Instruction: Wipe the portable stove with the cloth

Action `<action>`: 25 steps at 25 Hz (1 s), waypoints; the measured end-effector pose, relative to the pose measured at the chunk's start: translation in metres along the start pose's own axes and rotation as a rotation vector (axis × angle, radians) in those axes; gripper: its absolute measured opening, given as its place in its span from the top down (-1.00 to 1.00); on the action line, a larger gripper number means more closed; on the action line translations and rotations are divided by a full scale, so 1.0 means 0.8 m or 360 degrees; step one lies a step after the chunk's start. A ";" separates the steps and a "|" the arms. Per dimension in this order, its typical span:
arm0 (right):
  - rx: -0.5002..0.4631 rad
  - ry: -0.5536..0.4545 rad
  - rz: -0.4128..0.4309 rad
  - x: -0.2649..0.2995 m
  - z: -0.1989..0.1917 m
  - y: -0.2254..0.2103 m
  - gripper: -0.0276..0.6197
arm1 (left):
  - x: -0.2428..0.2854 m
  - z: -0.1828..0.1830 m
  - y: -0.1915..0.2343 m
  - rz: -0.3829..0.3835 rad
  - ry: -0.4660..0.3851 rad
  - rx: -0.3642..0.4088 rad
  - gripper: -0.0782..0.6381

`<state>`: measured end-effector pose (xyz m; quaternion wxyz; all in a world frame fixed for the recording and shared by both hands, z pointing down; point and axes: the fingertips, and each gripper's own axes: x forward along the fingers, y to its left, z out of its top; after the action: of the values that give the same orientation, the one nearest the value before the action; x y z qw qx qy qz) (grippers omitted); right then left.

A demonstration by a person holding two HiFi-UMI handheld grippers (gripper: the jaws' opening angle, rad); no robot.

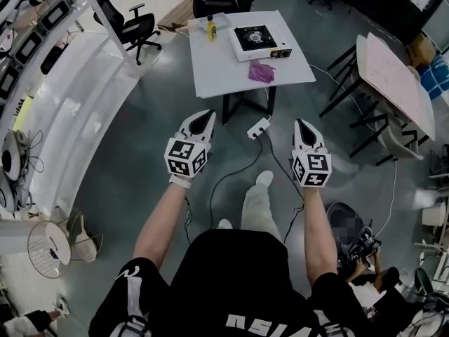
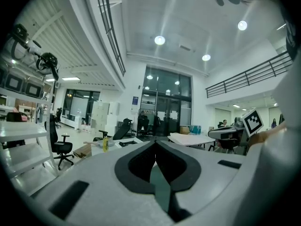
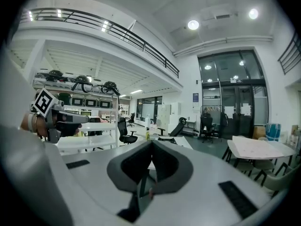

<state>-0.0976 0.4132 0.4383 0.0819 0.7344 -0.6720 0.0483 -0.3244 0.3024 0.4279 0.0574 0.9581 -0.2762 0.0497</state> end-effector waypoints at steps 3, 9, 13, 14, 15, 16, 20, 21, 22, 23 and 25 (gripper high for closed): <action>-0.0004 -0.0009 0.0043 0.056 0.000 -0.027 0.90 | 0.046 0.000 0.025 0.0041 0.0012 0.0009 0.77; 0.0005 -0.0006 0.0123 0.176 0.015 -0.095 0.90 | 0.155 0.010 0.072 0.0107 0.0064 0.0010 0.77; 0.0001 0.0027 0.0170 0.246 0.023 -0.145 0.90 | 0.230 0.022 0.098 0.0161 0.0087 -0.0003 0.77; 0.0008 0.0033 0.0179 0.261 0.024 -0.159 0.90 | 0.249 0.025 0.103 0.0174 0.0090 -0.0009 0.77; 0.0012 0.0039 0.0188 0.276 0.025 -0.171 0.90 | 0.266 0.027 0.107 0.0185 0.0091 -0.0013 0.77; 0.0015 0.0045 0.0198 0.290 0.025 -0.183 0.90 | 0.283 0.028 0.110 0.0195 0.0093 -0.0017 0.77; 0.0028 0.0075 0.0229 0.335 0.019 -0.217 0.90 | 0.335 0.028 0.118 0.0223 0.0108 -0.0032 0.77; 0.0035 0.0084 0.0234 0.344 0.018 -0.220 0.90 | 0.342 0.028 0.121 0.0227 0.0113 -0.0038 0.77; 0.0042 0.0093 0.0239 0.352 0.017 -0.222 0.90 | 0.347 0.028 0.123 0.0228 0.0118 -0.0043 0.77; 0.0046 0.0101 0.0244 0.358 0.016 -0.222 0.90 | 0.352 0.028 0.126 0.0227 0.0122 -0.0047 0.77; 0.0048 0.0116 0.0253 0.373 0.015 -0.220 0.90 | 0.363 0.030 0.134 0.0223 0.0132 -0.0045 0.77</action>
<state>0.1048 0.1335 0.4708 0.0911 0.6777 -0.7240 0.0914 -0.1359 0.0571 0.4501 0.0788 0.9326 -0.3406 0.0894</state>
